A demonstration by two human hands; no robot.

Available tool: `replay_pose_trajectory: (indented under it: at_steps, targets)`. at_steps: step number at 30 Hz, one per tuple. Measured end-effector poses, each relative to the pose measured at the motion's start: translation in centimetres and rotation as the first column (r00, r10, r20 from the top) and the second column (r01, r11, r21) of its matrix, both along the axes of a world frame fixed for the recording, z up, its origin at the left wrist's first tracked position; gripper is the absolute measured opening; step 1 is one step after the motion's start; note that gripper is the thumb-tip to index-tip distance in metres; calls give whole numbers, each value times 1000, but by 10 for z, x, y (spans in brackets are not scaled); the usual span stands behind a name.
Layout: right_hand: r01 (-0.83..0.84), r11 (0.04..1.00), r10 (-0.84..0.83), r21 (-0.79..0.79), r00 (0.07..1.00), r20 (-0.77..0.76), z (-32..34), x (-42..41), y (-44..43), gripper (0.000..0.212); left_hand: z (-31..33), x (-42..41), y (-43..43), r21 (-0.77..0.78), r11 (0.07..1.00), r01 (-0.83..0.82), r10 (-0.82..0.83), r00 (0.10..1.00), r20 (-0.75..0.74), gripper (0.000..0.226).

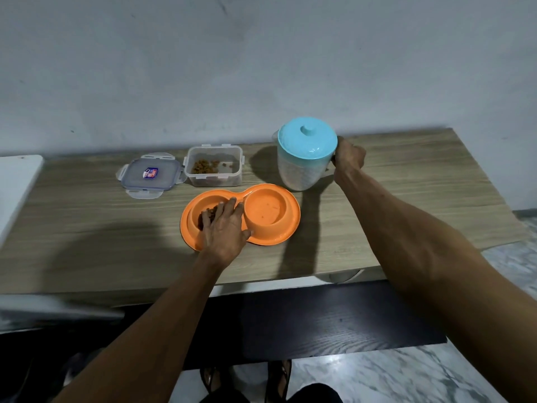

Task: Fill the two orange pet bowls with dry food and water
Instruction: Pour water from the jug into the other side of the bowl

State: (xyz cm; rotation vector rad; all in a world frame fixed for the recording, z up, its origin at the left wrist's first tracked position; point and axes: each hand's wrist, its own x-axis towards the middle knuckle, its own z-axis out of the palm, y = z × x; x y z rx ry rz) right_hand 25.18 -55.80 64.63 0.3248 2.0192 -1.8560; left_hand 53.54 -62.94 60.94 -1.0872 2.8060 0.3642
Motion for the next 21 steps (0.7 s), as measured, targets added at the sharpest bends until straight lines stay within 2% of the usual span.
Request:
replay_pose_trajectory:
  at_steps: [10, 14, 17, 21]
  targets:
    - [15, 999, -13, 30, 998, -67, -4, 1, -4, 19, -2, 2, -1, 10, 1000, 7, -7, 1000, -12, 73]
    - [12, 1000, -12, 4, 998, -55, -1, 8, 4, 31, -1, 2, -2, 6, 1000, 24, -24, 1000, -8, 75]
    - [55, 997, -51, 59, 996, -71, -2, 13, 14, 45, 2, 3, -2, 9, 999, 35, -35, 999, -9, 79]
    - [59, 990, -54, 126, 998, -42, -12, 24, 29, 54, 5, 10, -4, 31, 999, -25, 29, 991, -128, 86]
